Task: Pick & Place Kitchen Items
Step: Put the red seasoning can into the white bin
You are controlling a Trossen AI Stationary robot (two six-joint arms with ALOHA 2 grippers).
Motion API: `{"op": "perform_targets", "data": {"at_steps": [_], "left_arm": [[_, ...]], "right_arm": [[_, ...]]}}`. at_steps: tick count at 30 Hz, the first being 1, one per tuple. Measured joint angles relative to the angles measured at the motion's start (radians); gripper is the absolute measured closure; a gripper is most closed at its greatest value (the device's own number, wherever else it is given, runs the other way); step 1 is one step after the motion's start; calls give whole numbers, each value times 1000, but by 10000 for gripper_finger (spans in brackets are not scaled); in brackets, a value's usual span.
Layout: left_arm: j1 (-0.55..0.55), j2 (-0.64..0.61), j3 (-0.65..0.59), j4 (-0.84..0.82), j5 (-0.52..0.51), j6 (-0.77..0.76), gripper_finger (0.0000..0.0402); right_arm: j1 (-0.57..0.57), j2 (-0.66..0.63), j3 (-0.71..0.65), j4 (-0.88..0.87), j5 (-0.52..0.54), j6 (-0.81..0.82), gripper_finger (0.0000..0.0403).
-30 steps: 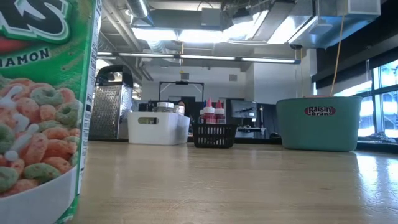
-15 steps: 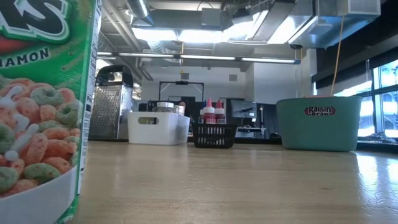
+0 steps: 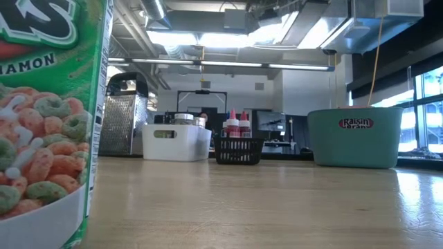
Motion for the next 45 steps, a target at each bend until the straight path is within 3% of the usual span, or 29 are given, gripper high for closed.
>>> {"op": "perform_targets", "data": {"at_steps": [20,45], "left_arm": [[-5,20,-185,185,103,15,52],[-11,20,-199,195,20,62,55]], "right_arm": [[0,0,0,-3,0,0,236],[0,0,0,-4,0,0,236]]}}
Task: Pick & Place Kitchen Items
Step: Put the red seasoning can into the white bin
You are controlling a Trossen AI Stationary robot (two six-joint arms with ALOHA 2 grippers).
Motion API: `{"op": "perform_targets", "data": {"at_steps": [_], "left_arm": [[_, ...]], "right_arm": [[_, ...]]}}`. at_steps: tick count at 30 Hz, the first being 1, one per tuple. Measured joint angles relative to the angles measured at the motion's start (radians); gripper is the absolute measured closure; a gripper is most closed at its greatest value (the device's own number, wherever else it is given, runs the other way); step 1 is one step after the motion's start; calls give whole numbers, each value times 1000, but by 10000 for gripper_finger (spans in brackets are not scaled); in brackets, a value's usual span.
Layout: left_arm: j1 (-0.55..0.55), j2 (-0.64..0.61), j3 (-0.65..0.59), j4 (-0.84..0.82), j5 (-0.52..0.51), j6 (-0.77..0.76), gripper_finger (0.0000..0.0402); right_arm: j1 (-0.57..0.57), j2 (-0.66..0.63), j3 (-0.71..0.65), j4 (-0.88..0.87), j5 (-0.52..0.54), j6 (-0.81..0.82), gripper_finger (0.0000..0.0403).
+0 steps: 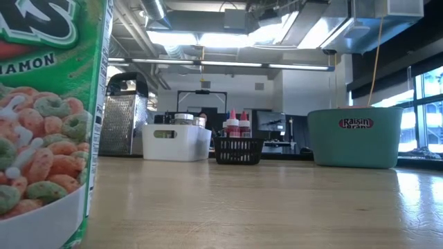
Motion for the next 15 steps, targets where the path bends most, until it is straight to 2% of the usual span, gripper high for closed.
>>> {"op": "perform_targets", "data": {"at_steps": [6,15], "left_arm": [[3,0,0,0,17,0,84],[7,0,0,-1,25,27,164]], "right_arm": [[0,0,0,0,0,0,236],[0,0,0,-8,0,0,236]]}}
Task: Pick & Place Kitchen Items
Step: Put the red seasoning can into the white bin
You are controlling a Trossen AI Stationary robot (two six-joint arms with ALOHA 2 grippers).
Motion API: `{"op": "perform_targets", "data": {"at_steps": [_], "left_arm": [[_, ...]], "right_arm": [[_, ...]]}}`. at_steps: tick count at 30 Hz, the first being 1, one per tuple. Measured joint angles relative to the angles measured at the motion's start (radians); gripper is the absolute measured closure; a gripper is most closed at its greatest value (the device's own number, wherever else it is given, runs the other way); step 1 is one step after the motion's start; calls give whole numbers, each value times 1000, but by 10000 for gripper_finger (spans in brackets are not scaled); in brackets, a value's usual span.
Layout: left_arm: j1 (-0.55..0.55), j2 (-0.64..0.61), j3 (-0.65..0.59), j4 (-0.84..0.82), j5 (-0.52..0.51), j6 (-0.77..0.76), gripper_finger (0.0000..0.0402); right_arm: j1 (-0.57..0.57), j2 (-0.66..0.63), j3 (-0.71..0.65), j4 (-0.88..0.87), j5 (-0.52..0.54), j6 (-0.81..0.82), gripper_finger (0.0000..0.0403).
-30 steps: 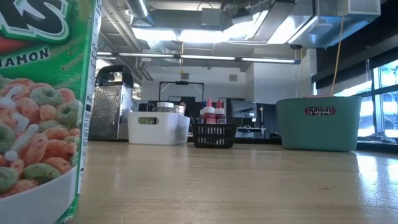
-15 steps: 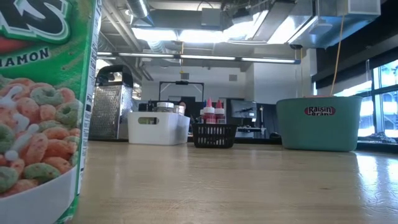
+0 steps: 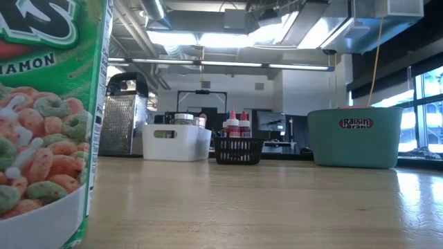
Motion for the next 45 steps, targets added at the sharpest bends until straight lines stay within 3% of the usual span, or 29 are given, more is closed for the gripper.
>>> {"op": "perform_targets", "data": {"at_steps": [3,14,19,45], "left_arm": [[1,0,0,-1,0,1,185],[1,0,0,0,-1,38,170],[7,0,0,0,-1,66,185],[28,-23,7,-6,-17,205,184]], "right_arm": [[0,0,0,0,0,0,236],[0,0,0,0,0,0,236],[0,0,0,0,0,0,236],[0,0,0,-2,0,0,235]]}}
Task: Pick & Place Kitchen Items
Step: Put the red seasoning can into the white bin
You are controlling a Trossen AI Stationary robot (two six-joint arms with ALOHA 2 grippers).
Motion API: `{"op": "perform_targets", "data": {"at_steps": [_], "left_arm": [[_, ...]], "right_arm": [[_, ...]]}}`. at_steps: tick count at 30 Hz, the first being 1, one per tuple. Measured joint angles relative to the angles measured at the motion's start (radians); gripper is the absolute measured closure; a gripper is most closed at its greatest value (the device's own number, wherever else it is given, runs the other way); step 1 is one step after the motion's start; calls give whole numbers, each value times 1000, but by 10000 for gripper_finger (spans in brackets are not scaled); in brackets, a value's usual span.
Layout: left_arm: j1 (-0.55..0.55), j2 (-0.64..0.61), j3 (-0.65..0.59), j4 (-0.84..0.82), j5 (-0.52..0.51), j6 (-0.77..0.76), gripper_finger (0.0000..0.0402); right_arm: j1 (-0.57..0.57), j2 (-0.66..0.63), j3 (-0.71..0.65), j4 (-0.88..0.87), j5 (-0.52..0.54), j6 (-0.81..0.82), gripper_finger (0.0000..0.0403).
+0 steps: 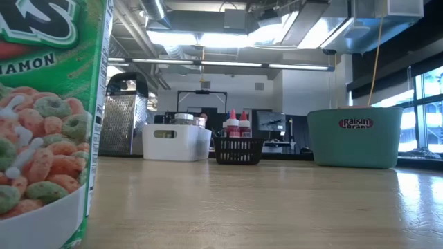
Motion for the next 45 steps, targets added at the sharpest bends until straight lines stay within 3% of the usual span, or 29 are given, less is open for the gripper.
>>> {"op": "perform_targets", "data": {"at_steps": [9,21,34,45], "left_arm": [[33,-77,0,-20,-48,46,184],[202,-226,2,-242,-149,251,183],[595,-351,2,-338,-268,760,183],[965,-399,-2,-266,-236,1287,183]], "right_arm": [[11,0,0,36,0,0,235],[96,0,0,92,-3,0,235],[151,0,0,110,-2,0,235],[193,0,0,109,1,-72,236]]}}
